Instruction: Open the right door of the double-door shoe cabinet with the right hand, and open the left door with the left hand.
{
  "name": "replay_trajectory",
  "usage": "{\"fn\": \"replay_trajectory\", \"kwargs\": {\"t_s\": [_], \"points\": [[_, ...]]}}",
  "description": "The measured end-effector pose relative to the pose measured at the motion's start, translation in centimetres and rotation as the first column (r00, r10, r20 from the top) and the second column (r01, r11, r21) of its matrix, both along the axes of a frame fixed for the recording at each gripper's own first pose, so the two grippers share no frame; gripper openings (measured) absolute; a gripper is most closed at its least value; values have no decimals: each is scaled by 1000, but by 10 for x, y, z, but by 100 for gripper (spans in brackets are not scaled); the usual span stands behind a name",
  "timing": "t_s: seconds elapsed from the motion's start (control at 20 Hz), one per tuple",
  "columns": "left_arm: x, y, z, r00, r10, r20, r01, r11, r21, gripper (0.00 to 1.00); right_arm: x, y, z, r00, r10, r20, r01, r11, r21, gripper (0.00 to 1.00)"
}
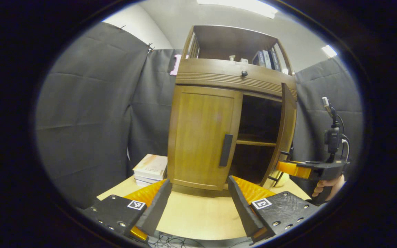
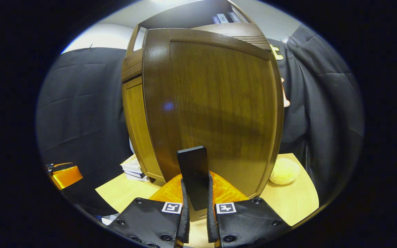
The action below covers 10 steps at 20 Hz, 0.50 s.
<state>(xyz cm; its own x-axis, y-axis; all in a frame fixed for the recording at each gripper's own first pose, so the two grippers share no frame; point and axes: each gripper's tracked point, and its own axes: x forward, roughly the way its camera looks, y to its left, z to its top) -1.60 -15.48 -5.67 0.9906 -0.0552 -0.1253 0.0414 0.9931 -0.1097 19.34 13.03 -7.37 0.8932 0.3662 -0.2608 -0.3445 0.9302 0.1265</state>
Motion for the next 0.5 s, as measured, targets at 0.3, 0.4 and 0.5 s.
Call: {"fn": "replay_trajectory", "kwargs": {"t_s": [0.3,0.4,0.5], "points": [[6,-36,7,999,-44,6,43,999,25,96,4,-5,17,1000,19,-16,-18,1000,16,21],[6,-46,8,999,-47,11,47,999,25,96,4,-6,18,1000,24,-17,-23,1000,20,21],[7,-57,10,999,-49,16,48,999,24,96,6,-7,20,999,26,-19,-26,999,22,21]]}}
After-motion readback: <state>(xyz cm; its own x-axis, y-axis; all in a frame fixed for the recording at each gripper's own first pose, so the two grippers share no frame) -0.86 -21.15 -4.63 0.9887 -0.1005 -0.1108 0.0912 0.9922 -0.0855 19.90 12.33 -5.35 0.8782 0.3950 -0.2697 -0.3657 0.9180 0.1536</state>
